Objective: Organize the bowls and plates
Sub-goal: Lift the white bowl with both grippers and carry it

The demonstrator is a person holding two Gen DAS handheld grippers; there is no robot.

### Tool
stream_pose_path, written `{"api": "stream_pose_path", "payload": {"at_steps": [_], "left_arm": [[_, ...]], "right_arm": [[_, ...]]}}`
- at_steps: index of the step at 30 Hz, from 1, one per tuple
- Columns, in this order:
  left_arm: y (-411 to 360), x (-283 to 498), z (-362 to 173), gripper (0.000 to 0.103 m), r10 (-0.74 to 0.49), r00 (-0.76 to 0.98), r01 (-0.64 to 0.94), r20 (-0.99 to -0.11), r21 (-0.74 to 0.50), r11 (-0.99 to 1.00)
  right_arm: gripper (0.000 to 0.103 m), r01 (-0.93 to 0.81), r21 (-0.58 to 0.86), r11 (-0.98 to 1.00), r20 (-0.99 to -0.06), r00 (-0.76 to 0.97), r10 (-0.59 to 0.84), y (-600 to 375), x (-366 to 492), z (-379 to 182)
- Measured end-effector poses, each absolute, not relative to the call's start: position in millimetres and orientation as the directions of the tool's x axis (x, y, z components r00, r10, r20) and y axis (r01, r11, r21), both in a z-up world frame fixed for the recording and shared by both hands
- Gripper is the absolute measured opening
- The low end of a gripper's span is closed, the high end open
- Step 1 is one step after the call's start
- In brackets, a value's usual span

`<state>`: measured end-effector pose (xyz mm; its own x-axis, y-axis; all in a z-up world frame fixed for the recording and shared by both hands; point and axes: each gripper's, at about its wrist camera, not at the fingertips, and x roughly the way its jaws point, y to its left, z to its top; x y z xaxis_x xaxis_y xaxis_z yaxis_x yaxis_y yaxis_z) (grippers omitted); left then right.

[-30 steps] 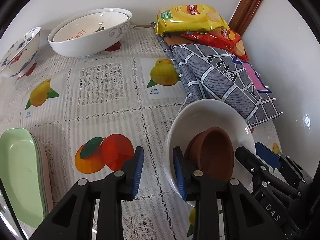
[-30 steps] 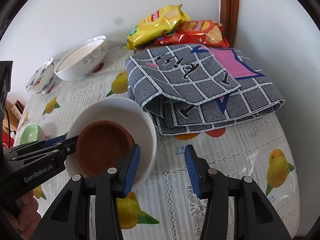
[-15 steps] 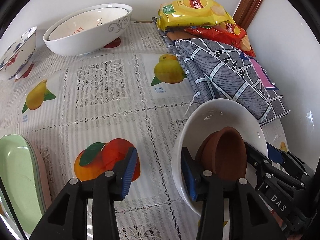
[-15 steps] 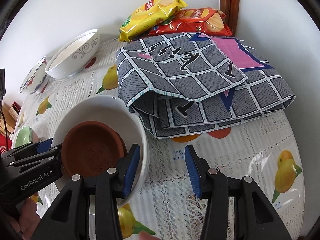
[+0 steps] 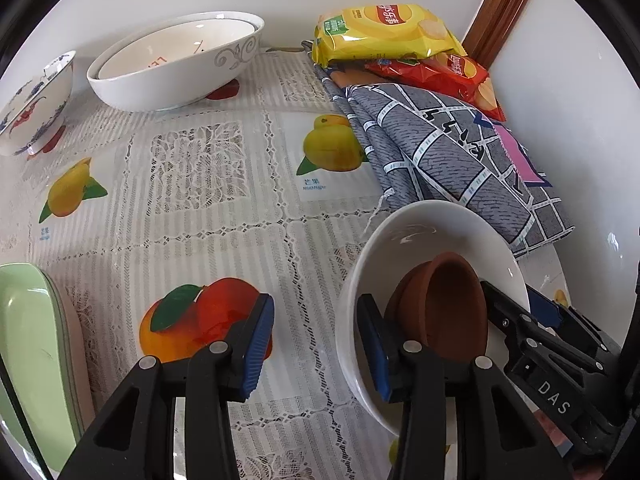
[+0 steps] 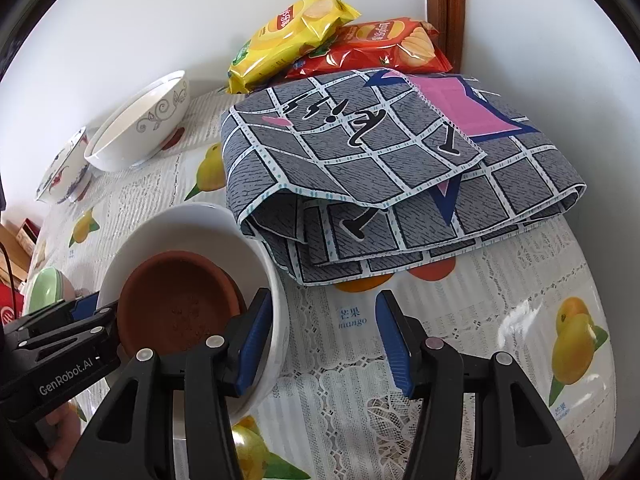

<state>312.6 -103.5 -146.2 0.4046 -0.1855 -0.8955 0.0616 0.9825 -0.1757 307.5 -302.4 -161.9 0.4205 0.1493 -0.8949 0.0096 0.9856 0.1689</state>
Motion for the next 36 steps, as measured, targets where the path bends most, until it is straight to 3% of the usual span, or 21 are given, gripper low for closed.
{"api": "stream_pose_path", "payload": {"at_steps": [4,6,7,12,15,36], "left_arm": [[-102.5,311.2,-146.6,0.039,-0.195,0.41,0.067,-0.891,-0.184,0.981],[-102.9,310.1,-146.4,0.035,-0.202,0.412,0.064,-0.889,-0.193,0.979],[-102.1,310.1,-147.3,0.028,-0.212,0.409,0.054,-0.887,-0.208,0.977],[-106.3,308.6,-146.8,0.013,-0.237,0.413,0.06,-0.879,-0.234,0.97],[-110.6,307.9,-145.1,0.01,-0.222,0.422,0.069,-0.879,-0.213,0.975],[-100.1,274.0,-120.4,0.008,-0.214,0.454,0.084,-0.865,-0.197,0.977]], "right_arm": [[0.052,0.01,0.172,0.985,-0.89,0.43,0.151,-302.0,306.5,-162.5],[0.051,0.008,0.168,0.986,-0.892,0.427,0.149,-300.8,306.5,-162.5],[0.049,-0.001,0.171,0.985,-0.893,0.423,0.156,-299.5,306.5,-162.7],[0.027,-0.039,0.202,0.979,-0.887,0.416,0.2,-293.2,304.0,-161.6],[0.013,-0.058,0.235,0.97,-0.878,0.416,0.237,-289.6,301.8,-160.4],[0.011,0.013,0.247,0.969,-0.862,0.459,0.214,-284.4,270.2,-129.7]]}}
